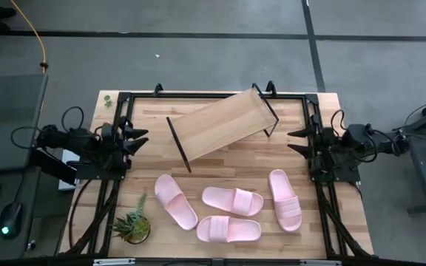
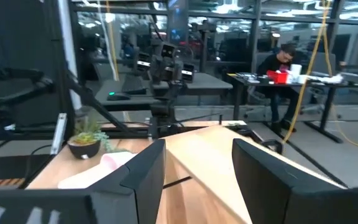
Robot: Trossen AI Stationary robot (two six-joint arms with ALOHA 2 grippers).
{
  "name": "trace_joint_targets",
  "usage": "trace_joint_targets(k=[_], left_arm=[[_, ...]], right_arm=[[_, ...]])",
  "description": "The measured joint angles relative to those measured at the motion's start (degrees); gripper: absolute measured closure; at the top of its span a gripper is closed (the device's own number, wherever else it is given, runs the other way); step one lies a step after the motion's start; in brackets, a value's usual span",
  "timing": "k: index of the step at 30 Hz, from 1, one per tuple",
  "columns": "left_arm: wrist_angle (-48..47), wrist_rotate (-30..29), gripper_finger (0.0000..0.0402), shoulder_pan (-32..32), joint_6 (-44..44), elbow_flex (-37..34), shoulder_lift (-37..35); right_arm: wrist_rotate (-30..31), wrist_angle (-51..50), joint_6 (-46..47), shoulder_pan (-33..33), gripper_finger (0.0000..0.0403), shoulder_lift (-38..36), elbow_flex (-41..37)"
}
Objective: Pick and place slides into the shelf
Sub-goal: Put the pink slide on the shelf
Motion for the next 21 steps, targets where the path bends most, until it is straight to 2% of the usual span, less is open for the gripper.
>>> trace_joint_targets(k=[4, 10, 17, 21], left_arm=[[-6.15, 0.02, 0.0273, 0.0, -3.28, 5.28, 5.58], [-7.76, 2.29, 0.0273, 0.0, -3.89, 11.12, 15.25], [-7.89, 8.45, 0.0273, 0.0, -5.29, 17.06, 26.25], [-7.84, 9.67, 0.0273, 0.0, -5.4, 20.32, 30.77]], right_arm=[[1.5, -0.41, -1.16, 0.0, 0.0226, 6.36, 5.52], [0.74, 0.1, -4.86, 0.0, 0.0226, 13.08, 12.14], [1.04, -0.06, -4.95, 0.0, 0.0226, 16.68, 15.78], [1.04, 0.34, -4.95, 0.0, 0.0226, 17.09, 15.97]])
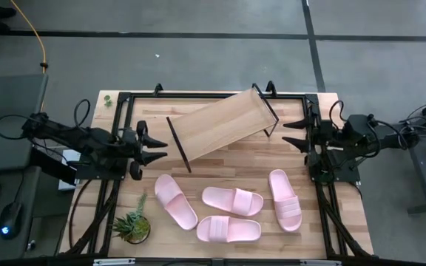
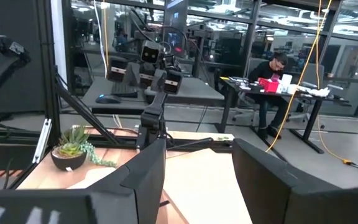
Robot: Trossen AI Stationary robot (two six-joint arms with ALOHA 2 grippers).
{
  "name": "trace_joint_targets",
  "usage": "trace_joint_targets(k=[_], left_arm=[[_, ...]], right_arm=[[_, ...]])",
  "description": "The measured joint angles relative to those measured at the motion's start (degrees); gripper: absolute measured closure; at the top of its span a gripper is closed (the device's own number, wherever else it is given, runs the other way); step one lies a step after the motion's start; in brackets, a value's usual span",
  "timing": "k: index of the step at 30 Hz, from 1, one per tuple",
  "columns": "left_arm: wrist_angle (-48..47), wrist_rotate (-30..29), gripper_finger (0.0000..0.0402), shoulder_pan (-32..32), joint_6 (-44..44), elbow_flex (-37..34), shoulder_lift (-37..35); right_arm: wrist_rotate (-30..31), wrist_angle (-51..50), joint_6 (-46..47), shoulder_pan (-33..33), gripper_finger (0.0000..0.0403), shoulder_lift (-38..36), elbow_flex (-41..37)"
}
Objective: Pick and place slides into the shelf
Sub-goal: Put the pink slide on the shelf
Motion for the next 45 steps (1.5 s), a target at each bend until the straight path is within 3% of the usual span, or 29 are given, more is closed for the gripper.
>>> trace_joint_targets(k=[14, 23, 36, 45], left_arm=[[1.09, 0.03, 0.0273, -0.02, -0.26, 3.0, 3.54], [6.48, -0.01, 0.0273, -0.02, -0.77, 3.0, 3.52], [2.74, -0.01, 0.0273, -0.02, -1.38, 2.98, 3.52], [2.7, -0.01, 0.0273, -0.02, -1.36, 2.98, 3.52]], right_arm=[[-0.1, 4.38, -1.14, 0.0, 0.0226, 0.94, 0.0], [-0.68, 10.0, 3.11, 0.0, 0.0226, 6.08, 0.0], [-2.61, 9.94, 21.37, 0.0, 0.0226, 14.7, 0.0], [-13.08, 6.58, 35.37, 0.36, 0.0226, 19.53, 0.0]])
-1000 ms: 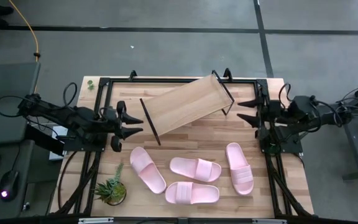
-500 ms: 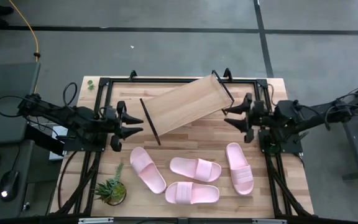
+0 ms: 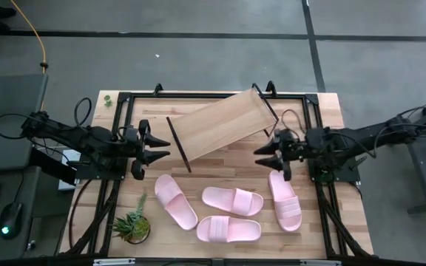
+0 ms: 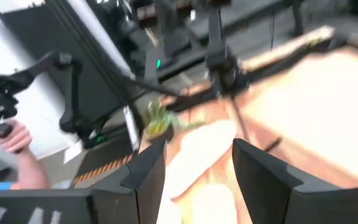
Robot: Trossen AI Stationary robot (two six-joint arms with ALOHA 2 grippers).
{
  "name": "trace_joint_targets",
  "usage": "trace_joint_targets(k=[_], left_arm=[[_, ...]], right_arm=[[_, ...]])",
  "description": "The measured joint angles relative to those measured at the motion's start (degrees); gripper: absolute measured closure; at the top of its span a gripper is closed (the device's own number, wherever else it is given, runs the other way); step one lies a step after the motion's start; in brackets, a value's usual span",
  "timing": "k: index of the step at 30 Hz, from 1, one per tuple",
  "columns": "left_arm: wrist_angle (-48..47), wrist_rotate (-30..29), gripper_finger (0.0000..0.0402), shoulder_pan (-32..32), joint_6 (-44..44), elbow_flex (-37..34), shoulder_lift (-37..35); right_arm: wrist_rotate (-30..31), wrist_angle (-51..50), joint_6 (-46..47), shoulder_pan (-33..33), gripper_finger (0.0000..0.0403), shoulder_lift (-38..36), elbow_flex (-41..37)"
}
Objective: Pick and place slides into the shelf
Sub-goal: Put the pink slide on the shelf
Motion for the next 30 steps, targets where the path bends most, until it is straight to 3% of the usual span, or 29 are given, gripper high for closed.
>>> trace_joint_targets(k=[7, 18, 30], left_arm=[[0.0, -0.02, 0.0273, 0.0, 0.02, 0.0, 0.0], [-0.07, -0.04, 0.0273, 0.0, 0.04, 0.0, 0.0], [-0.07, -0.05, 0.0273, 0.0, 0.02, 0.0, 0.0]], right_arm=[[0.17, -1.94, 5.8, 3.42, 0.0226, 2.84, 0.0], [9.86, -10.44, 15.38, 10.75, 0.0226, 3.58, -0.23], [14.53, -12.79, 25.36, 16.45, 0.0226, 10.75, -0.26]])
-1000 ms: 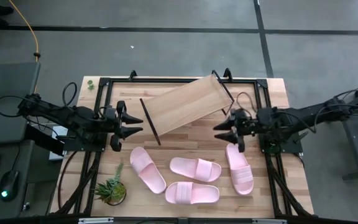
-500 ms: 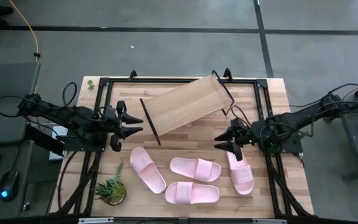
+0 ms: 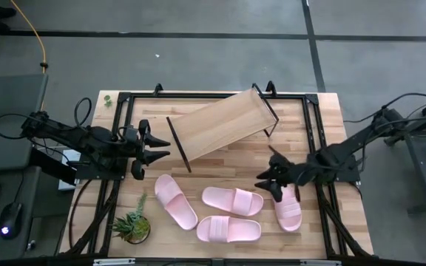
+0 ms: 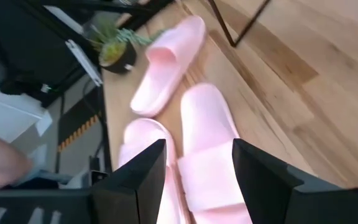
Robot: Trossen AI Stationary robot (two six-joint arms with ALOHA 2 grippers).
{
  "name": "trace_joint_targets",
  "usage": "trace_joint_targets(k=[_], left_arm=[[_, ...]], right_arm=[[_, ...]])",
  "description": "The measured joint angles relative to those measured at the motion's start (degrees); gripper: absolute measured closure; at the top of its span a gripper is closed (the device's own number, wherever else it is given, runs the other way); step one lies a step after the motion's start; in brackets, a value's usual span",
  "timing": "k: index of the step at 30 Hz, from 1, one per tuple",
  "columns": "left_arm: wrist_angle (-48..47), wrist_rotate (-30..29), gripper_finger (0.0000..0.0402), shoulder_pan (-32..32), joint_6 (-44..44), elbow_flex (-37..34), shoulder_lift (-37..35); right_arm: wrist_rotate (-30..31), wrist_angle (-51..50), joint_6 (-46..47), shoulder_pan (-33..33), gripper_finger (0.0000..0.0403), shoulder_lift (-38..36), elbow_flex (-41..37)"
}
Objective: Pick and place slides into the shelf
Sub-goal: Put the pink slide on the shelf
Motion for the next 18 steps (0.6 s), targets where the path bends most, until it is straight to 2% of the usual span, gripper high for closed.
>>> trace_joint_targets(k=[18], left_arm=[[0.01, -0.02, 0.0273, 0.0, 0.46, 0.0, -0.02]], right_arm=[[8.3, -0.69, 13.32, 8.7, 0.0226, 9.8, -0.02]])
